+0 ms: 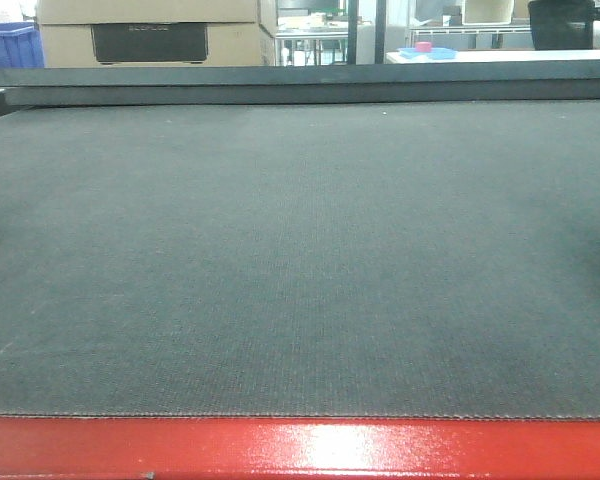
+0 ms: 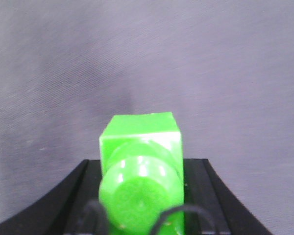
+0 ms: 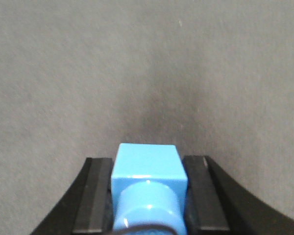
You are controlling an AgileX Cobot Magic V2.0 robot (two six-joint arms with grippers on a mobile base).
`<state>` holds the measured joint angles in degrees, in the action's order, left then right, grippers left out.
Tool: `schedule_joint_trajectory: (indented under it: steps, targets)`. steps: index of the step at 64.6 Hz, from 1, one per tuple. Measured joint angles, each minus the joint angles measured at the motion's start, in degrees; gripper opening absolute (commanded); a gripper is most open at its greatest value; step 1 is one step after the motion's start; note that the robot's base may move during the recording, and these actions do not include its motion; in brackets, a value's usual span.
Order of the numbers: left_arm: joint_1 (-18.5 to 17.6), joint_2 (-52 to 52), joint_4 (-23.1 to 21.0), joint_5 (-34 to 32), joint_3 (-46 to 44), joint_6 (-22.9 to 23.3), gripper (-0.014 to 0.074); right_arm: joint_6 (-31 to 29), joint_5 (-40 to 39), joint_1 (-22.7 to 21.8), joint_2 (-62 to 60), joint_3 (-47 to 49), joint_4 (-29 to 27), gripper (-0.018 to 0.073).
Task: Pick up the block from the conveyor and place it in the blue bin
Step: 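Lift both held blocks up off the conveyor belt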
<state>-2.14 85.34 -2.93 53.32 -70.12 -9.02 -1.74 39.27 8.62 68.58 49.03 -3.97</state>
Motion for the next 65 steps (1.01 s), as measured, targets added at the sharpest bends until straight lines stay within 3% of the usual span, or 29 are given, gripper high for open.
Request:
schedule_joint_trajectory:
  steps: [22, 49, 65]
  targets:
    - [-2.1, -17.33, -1.77, -4.51, 9.25, 1.11, -0.0111, 0.04, 1.01, 0.11, -6.51, -1.11, 0.0, -0.0153]
    - [-2.36, -36.76, -1.7, -5.69, 15.76, 1.11, -0.0111, -3.43, -0.77, 3.58, -28.53, -11.49, -0.02, -0.0153]
    - [-7.32, -42.57, 0.16, -5.92, 15.9, 1.11, -0.0111, -3.7, 2.18, 3.68, -37.2, -6.53, -0.02, -0.0153]
